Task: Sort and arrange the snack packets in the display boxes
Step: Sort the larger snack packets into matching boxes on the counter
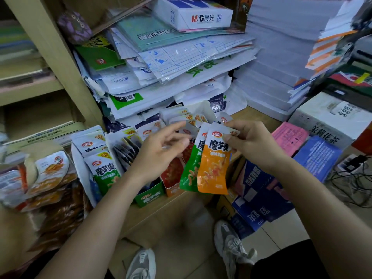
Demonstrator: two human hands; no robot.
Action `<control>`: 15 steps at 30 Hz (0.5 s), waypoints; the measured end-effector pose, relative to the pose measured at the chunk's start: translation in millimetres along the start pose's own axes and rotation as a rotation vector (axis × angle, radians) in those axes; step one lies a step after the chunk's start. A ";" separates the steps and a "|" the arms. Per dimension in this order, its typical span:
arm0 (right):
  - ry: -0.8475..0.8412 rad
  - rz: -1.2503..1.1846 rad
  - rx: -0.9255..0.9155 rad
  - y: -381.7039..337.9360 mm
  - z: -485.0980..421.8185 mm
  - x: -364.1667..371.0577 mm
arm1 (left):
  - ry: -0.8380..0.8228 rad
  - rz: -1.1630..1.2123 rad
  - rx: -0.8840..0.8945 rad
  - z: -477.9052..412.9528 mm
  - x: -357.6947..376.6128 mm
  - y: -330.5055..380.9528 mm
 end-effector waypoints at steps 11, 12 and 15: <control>0.039 -0.456 0.073 -0.9 1.7 73.9 | 0.101 0.089 -0.144 41.5 -27.0 -17.4; -0.009 -0.482 0.120 1.2 2.8 85.4 | 0.169 0.142 -0.169 44.9 -36.4 -19.8; -0.183 -0.471 0.197 3.6 8.6 124.0 | 0.316 0.256 -0.221 56.2 -57.6 -24.2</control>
Point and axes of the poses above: each hand's wrist, its own z-axis away from the middle knuckle, its own x-axis out of the palm, y = z × x, the point moved 8 cm from there along -z, towards the middle knuckle, and after that the axes turned 15 degrees about -z, right-handed, at the moved point
